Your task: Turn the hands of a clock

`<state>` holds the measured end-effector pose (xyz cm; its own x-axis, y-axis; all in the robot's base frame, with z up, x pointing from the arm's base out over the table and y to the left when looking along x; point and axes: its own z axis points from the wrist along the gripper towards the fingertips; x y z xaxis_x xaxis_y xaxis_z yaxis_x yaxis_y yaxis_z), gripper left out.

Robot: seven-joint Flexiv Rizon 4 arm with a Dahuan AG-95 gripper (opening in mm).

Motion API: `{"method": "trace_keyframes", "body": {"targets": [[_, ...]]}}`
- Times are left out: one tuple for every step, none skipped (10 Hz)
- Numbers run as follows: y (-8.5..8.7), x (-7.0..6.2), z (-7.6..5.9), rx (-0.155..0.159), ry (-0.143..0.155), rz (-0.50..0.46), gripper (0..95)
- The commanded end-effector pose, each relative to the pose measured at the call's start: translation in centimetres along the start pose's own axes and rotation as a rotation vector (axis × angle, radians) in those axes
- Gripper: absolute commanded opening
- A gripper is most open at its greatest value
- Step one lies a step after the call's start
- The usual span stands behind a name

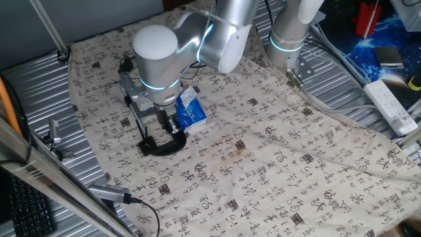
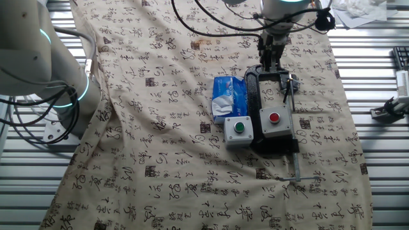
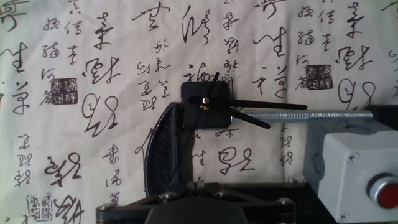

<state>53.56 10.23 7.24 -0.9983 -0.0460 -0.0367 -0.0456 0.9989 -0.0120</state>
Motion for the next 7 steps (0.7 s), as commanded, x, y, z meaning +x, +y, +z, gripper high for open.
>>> {"method": "trace_keyframes", "body": {"targets": [[0.1,-0.1,0.6,0.0,-0.004,0.001,0.0],[0.2,-0.1,0.7,-0.001,-0.004,0.001,0.0],[0.2,-0.1,1.0,0.0,-0.005,-0.001,0.0],[0.3,-0.2,1.1,-0.001,-0.005,-0.002,0.0],[0.3,-0.2,1.3,-0.001,-0.003,-0.003,0.0],[0.3,-0.2,1.5,-0.001,-0.003,-0.004,0.0],[0.3,-0.3,1.7,-0.001,-0.003,-0.005,0.0]]}}
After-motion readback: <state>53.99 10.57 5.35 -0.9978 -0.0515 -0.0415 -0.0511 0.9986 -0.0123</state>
